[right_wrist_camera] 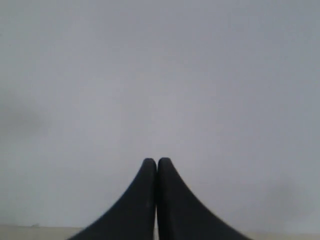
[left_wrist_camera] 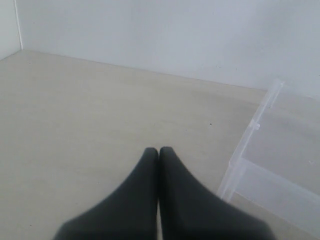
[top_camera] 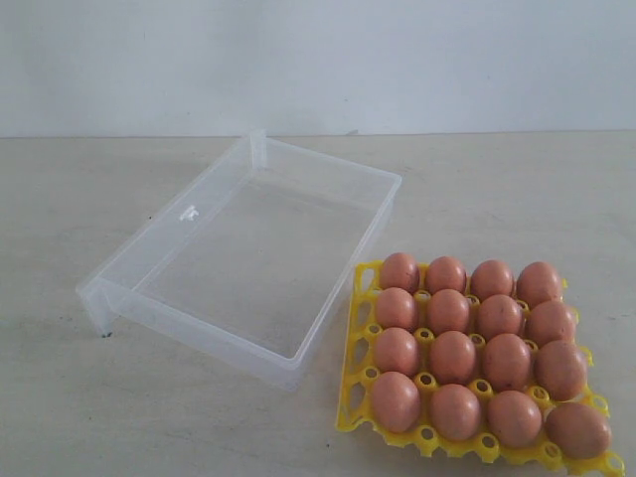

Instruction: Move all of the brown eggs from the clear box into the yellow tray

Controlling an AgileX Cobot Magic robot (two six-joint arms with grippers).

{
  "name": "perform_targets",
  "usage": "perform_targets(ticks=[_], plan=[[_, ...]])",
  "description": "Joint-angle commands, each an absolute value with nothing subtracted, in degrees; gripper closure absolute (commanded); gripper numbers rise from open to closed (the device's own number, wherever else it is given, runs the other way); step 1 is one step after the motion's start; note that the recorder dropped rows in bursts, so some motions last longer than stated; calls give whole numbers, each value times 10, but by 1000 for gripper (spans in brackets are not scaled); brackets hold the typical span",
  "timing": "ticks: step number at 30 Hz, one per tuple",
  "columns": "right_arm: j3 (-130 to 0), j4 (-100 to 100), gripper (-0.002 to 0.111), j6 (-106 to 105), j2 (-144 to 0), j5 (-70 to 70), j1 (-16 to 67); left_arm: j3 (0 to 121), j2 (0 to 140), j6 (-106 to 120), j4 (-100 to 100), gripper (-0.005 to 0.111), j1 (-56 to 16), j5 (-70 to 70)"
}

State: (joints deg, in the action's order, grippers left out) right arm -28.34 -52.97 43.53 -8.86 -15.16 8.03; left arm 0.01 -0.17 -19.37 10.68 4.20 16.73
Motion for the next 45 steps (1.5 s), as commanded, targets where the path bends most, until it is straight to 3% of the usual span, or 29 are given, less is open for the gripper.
perform_targets(ticks=[1,2,3,9,15,45], plan=[[-235,-301,108,322,-87,-214,80,0,0,-198,103,111,39,168],[-210,-157,108,196,-87,-296,78,0,0,-198,103,111,39,168],[-194,-138,108,173,-87,-316,78,0,0,-198,103,111,39,168],[0,-171,108,203,-61,-184,71,0,0,-198,103,111,39,168],[0,-63,108,0,0,-187,-73,0,0,-198,103,111,39,167],[0,-66,108,61,0,-190,-74,0,0,-198,103,111,39,167]])
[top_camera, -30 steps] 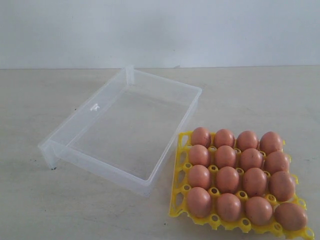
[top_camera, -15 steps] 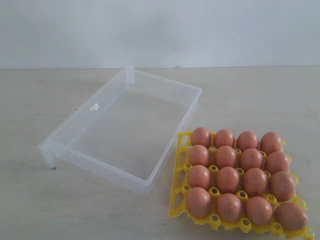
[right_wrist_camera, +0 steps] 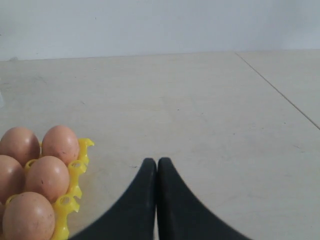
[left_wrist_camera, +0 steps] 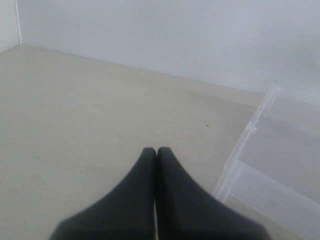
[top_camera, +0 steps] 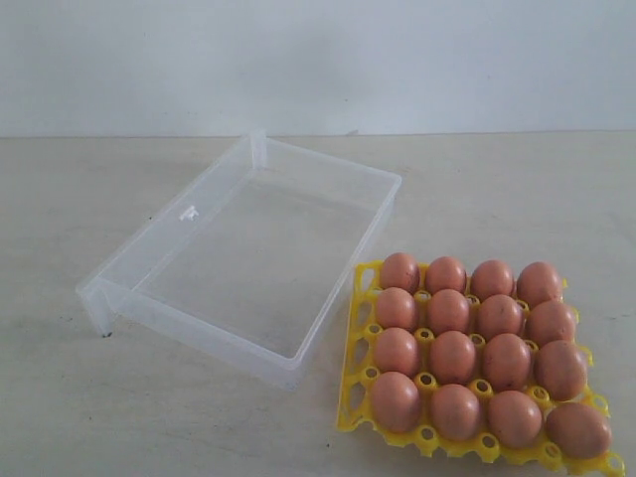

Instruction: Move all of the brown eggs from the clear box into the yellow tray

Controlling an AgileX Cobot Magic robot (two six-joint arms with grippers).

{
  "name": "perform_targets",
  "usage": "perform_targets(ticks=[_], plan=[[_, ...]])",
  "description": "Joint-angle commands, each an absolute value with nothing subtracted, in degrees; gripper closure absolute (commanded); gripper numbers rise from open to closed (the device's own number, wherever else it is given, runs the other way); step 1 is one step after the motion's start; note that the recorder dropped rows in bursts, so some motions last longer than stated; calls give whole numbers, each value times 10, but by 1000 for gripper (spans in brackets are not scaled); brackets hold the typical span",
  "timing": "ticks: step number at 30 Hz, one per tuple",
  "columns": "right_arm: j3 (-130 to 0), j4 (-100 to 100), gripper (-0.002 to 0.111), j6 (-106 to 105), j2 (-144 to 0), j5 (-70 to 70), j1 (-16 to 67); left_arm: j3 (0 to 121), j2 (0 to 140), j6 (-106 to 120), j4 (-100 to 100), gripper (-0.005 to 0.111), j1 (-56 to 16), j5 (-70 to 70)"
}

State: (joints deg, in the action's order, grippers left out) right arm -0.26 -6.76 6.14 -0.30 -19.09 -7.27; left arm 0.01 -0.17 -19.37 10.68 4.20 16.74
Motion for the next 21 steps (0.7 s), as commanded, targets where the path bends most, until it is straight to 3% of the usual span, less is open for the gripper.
perform_targets(ticks=[1,21], plan=[[0,-66,108,61,0,-190,-74,0,0,-198,103,111,39,167],[0,-66,108,61,0,-190,-40,0,0,-198,103,111,39,167]])
